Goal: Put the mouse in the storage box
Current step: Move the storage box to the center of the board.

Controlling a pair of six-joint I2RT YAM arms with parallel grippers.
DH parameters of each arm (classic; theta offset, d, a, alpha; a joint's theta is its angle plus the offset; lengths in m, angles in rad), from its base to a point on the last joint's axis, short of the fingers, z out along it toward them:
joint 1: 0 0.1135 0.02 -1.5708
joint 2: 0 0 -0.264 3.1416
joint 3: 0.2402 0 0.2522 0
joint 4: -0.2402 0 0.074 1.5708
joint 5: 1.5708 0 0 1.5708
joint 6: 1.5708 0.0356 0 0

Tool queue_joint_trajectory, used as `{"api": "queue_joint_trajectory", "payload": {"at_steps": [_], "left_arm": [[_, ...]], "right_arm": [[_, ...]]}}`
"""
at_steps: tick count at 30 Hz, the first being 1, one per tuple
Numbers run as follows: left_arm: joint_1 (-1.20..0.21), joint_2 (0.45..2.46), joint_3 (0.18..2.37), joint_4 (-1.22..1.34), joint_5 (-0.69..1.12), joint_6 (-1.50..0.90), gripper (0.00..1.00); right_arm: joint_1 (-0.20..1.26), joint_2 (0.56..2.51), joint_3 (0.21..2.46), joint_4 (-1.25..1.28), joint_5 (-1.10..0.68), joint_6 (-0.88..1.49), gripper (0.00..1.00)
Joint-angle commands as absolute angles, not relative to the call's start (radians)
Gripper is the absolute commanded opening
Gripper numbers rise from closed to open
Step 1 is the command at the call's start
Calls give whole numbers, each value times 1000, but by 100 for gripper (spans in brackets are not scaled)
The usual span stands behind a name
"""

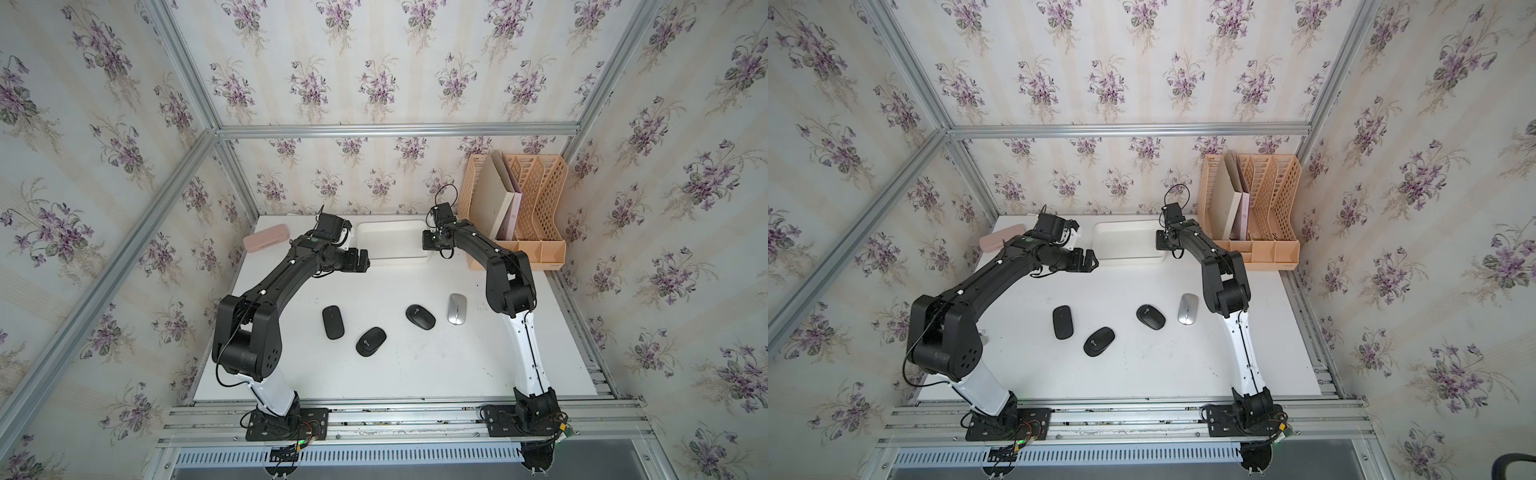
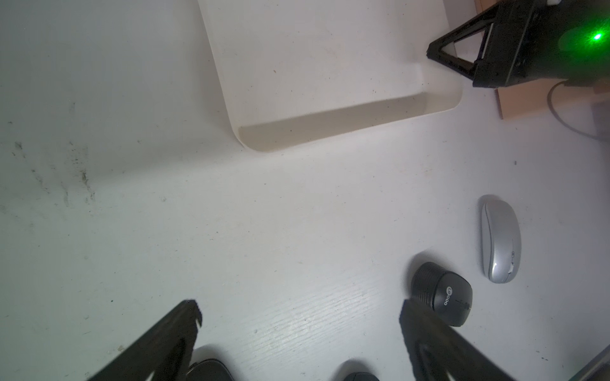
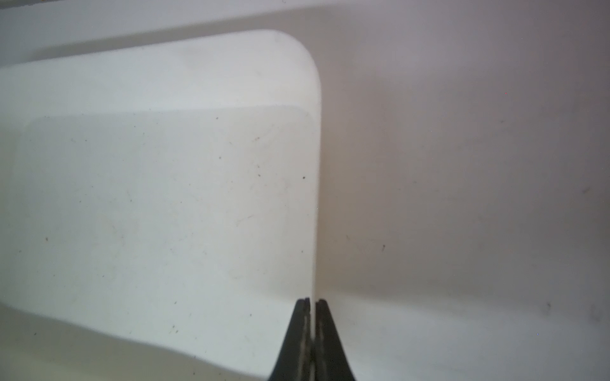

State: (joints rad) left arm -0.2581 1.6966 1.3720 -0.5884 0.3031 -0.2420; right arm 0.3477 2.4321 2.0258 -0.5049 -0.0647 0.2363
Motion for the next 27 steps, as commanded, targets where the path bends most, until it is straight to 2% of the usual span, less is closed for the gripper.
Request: {"api": "queue_joint_trajectory", "payload": {"at_steps": [1,5,17,22,27], "left_arm": [[-258,1673,1361,-570,305,-254,99],[-258,1633,1336,-586,283,-258,99],[-260,1268,985,-431,204,-280,99],[-261,1135,831,-360,178,-279,99],[-261,1101,755,-324,177,-285,99]], "right_arm": [[350,2408,1995,-486,-45,251,0],[353,2339,1910,-466,-55,275,0],[383,1925,1300,-214,-54,386,0],[399,1828,1111,-87,-65,396,0],[419,1821,1046,-25,-101,376,0]]}}
